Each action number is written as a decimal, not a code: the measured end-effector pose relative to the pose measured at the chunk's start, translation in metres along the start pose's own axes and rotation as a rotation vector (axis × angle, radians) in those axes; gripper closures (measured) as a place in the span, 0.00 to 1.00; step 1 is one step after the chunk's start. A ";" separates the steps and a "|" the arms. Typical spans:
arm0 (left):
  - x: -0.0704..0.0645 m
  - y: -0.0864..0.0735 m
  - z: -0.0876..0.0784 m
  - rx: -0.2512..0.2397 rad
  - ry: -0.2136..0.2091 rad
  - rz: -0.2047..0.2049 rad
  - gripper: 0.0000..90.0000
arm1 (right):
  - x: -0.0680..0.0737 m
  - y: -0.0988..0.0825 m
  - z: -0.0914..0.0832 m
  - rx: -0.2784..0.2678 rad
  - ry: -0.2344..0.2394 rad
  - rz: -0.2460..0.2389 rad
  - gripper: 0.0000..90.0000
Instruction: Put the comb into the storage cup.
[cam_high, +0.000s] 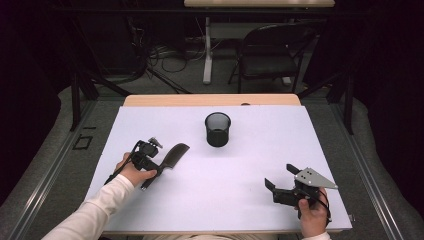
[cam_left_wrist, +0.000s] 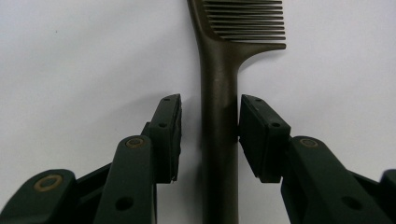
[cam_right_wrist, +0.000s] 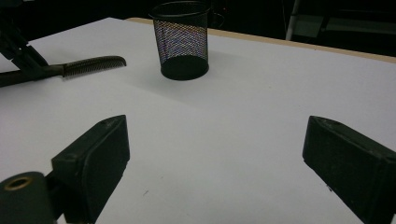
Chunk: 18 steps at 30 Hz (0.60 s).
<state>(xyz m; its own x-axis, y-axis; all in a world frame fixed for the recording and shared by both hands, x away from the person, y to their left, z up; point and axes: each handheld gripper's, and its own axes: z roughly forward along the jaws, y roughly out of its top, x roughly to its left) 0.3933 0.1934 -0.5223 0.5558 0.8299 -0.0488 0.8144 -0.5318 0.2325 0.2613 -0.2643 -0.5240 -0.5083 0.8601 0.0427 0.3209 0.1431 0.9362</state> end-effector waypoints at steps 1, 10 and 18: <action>0.000 0.000 0.000 0.000 0.000 0.000 0.67 | 0.000 0.000 0.000 0.000 0.001 0.001 0.08; -0.002 0.002 0.003 0.010 0.013 0.011 0.69 | 0.000 0.000 0.000 0.000 0.002 0.001 0.08; -0.003 0.002 0.005 0.015 0.019 0.011 0.70 | 0.000 0.000 0.000 0.001 0.004 0.000 0.08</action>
<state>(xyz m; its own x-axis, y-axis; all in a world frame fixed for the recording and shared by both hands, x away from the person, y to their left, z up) 0.3943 0.1884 -0.5264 0.5621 0.8266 -0.0280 0.8104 -0.5437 0.2182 0.2616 -0.2640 -0.5243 -0.5116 0.8581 0.0446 0.3221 0.1434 0.9358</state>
